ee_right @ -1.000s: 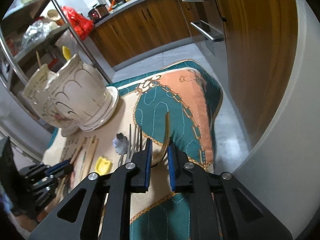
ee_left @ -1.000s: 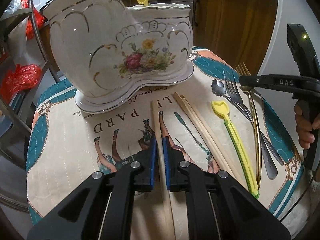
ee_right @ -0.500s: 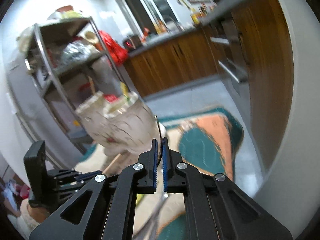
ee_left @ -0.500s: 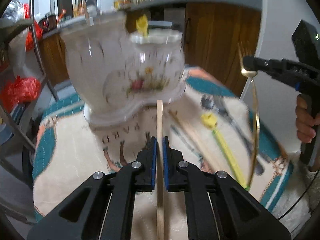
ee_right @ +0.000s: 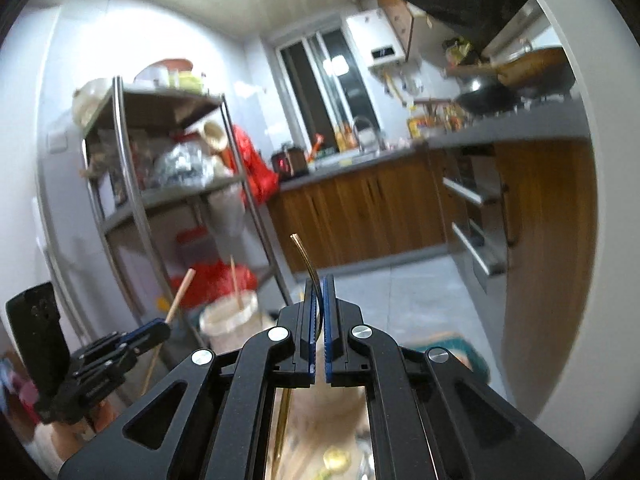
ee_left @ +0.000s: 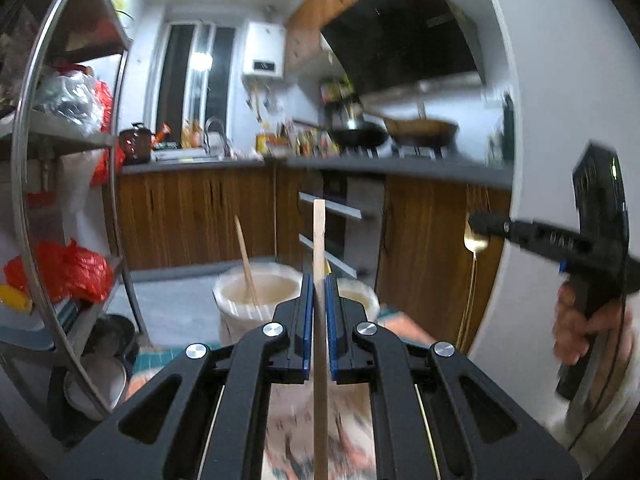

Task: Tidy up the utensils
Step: 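Carry the chopstick above the tall compartment with the left tool while the right tool carries the gold fork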

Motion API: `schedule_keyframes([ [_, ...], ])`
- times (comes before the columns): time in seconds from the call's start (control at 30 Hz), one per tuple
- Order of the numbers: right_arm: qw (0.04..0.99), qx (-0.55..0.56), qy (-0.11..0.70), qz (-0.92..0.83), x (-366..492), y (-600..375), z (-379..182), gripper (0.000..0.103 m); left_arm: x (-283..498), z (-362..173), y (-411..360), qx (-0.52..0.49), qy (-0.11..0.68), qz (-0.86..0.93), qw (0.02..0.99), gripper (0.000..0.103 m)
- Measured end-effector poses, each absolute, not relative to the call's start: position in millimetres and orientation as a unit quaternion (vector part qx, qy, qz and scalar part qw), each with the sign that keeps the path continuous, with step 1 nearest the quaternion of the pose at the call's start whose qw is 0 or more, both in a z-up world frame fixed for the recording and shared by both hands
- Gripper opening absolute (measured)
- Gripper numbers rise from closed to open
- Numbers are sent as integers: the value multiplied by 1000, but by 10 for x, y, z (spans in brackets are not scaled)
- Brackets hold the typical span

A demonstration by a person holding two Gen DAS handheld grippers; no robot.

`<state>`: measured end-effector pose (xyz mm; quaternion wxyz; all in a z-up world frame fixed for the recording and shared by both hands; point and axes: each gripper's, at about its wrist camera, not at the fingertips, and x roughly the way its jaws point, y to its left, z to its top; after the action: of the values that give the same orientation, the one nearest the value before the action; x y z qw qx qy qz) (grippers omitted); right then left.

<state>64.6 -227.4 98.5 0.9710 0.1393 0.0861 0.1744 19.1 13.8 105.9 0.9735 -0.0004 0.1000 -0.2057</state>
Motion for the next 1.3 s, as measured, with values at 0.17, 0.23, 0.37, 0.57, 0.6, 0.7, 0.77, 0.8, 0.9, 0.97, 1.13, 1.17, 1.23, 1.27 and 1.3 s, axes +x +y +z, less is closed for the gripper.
schedule_keyframes([
  [0.17,977,152,31,149,800,-2247,1215,4,635,1404,160,-29,74,-192,978,6],
  [0.23,976,163,16,140,894,-2268,1261,4,815,1465,131,-37,69,-187,979,6],
  [0.37,974,184,0,130,1039,-2332,1248,4,1115,1572,88,-56,58,-178,981,6],
  [0.57,974,198,-14,111,1218,-2436,1075,4,1454,1505,83,-72,34,-148,986,6],
  [0.6,975,195,-10,108,1263,-2437,1037,4,1514,1461,95,-76,31,-140,987,6],
  [0.7,978,180,8,104,1354,-2394,952,4,1616,1320,101,-74,33,-122,989,6],
  [0.77,979,171,22,111,1408,-2344,902,4,1631,1254,107,-73,36,-116,990,6],
  [0.8,979,166,31,116,1434,-2313,871,4,1613,1211,114,-71,36,-114,990,6],
  [0.9,979,152,46,125,1454,-2217,805,4,1510,1128,144,-68,33,-108,991,6],
  [0.97,980,144,52,128,1448,-2169,773,4,1439,1074,170,-69,33,-111,991,6],
  [1.13,980,126,73,137,1470,-2076,690,4,1300,932,227,-69,57,-125,988,6],
  [1.17,980,124,76,137,1482,-2062,680,4,1286,903,243,-70,64,-128,987,6],
  [1.23,979,120,82,140,1489,-2046,661,4,1242,832,267,-67,80,-127,986,6],
  [1.27,979,118,84,141,1490,-2031,654,4,1225,805,278,-65,87,-126,986,6],
  [1.3,980,116,85,141,1493,-2024,655,4,1211,784,297,-66,94,-126,985,6],
])
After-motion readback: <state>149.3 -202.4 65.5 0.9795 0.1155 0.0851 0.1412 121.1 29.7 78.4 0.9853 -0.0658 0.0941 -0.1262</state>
